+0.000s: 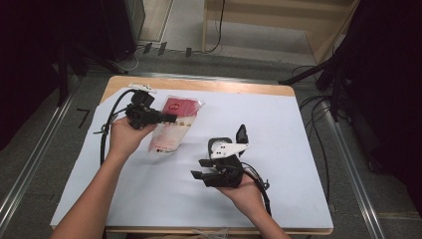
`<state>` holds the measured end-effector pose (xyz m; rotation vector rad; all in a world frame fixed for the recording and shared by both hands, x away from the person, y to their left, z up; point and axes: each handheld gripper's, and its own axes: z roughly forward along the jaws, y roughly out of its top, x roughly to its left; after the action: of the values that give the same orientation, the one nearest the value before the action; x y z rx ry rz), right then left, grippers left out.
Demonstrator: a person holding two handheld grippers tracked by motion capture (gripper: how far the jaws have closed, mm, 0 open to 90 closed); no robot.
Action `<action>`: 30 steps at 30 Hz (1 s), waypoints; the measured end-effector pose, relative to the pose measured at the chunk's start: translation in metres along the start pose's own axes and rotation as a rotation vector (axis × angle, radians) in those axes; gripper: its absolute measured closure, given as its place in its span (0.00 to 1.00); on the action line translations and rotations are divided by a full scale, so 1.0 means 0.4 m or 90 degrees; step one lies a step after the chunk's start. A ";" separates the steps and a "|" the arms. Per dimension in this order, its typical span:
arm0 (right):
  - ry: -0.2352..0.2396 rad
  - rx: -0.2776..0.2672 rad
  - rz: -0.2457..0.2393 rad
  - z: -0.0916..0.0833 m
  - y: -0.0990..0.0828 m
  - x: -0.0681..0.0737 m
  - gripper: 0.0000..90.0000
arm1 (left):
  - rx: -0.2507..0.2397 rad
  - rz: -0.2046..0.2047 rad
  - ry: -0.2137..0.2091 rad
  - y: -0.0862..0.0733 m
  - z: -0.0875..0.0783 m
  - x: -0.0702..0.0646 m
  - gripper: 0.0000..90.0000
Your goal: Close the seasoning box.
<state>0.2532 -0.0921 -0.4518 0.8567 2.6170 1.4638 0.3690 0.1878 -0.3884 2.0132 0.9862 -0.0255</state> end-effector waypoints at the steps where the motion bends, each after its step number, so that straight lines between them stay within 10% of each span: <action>1: -0.001 0.001 0.001 -0.005 -0.003 0.000 0.58 | 0.002 -0.001 -0.001 -0.001 -0.002 0.003 1.00; 30: -0.017 0.001 -0.009 -0.085 -0.031 -0.037 0.58 | -0.019 0.017 -0.033 -0.131 -0.092 -0.007 0.84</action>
<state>0.2505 -0.1307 -0.4463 0.8501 2.6004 1.4359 0.3211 0.2284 -0.4007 1.9884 0.9217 -0.0484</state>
